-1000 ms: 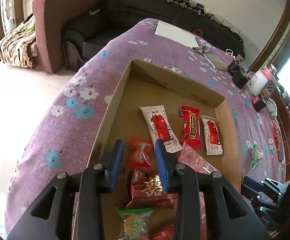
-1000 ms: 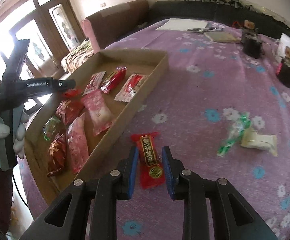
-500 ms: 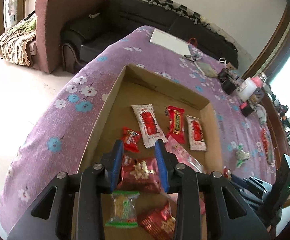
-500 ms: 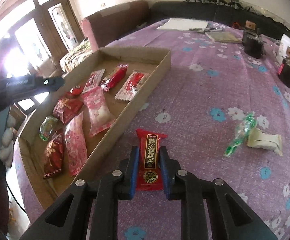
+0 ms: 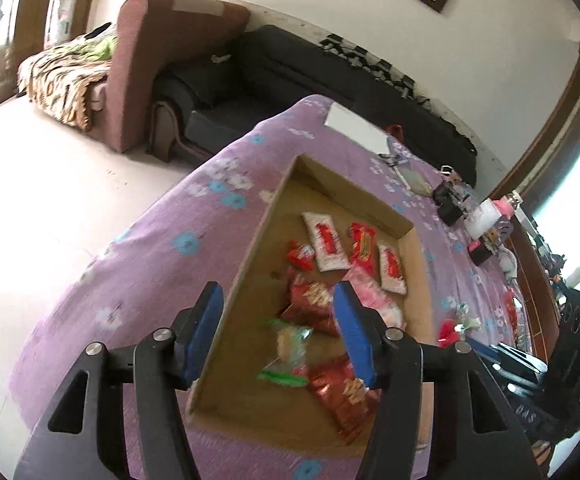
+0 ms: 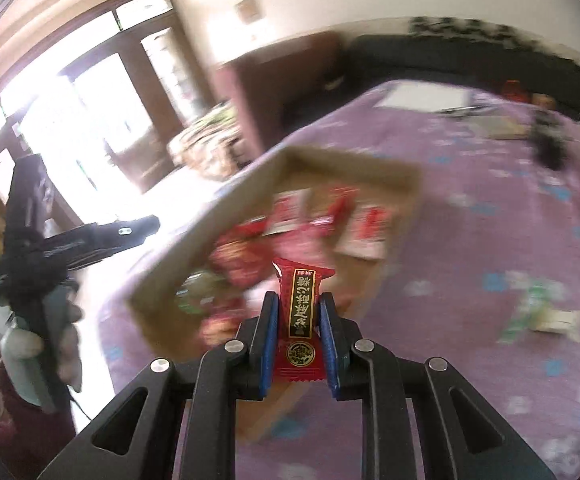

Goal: Organize snacks
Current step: 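Release the red candy into the box while the right tool drops its red candy bar inside, then grasp the white-and-yellow packet with the right tool while the left tool grasps the green-wrapped candy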

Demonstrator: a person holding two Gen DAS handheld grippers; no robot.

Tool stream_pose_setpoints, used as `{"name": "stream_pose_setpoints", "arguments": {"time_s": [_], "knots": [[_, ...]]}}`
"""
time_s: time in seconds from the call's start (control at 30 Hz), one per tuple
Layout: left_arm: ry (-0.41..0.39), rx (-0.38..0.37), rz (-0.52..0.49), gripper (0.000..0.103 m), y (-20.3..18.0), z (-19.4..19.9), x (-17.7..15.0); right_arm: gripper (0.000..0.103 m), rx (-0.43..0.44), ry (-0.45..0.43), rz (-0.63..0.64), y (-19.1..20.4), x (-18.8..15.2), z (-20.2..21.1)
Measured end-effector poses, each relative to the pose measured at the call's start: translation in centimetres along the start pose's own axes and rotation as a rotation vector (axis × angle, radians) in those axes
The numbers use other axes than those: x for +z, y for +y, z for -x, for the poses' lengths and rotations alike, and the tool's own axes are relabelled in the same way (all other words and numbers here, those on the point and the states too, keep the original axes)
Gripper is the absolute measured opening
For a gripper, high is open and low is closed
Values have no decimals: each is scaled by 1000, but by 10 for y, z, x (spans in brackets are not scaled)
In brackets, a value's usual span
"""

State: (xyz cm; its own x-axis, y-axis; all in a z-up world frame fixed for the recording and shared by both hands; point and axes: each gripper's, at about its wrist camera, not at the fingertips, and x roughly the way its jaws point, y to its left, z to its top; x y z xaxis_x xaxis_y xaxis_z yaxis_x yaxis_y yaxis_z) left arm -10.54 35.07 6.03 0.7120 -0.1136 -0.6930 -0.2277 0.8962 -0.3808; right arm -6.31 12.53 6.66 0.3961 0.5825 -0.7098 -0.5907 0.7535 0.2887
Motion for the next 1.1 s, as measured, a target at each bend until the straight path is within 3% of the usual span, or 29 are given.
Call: {"name": "stream_pose_setpoints", "arguments": {"time_s": [0.2, 0.37, 0.5, 0.87, 1.1], "knots": [[-15, 36, 7, 56, 16, 14, -13, 20, 163, 108, 62, 56, 1, -45], [-13, 37, 16, 56, 24, 14, -15, 21, 163, 163, 90, 77, -6, -75], [-12, 29, 22, 56, 25, 14, -17, 24, 134, 159, 101, 82, -8, -79], [-6, -5, -8, 56, 0, 23, -27, 28, 77, 59, 60, 57, -7, -34], [14, -48, -69, 56, -34, 25, -39, 30, -42, -9, -62, -14, -16, 12]]}}
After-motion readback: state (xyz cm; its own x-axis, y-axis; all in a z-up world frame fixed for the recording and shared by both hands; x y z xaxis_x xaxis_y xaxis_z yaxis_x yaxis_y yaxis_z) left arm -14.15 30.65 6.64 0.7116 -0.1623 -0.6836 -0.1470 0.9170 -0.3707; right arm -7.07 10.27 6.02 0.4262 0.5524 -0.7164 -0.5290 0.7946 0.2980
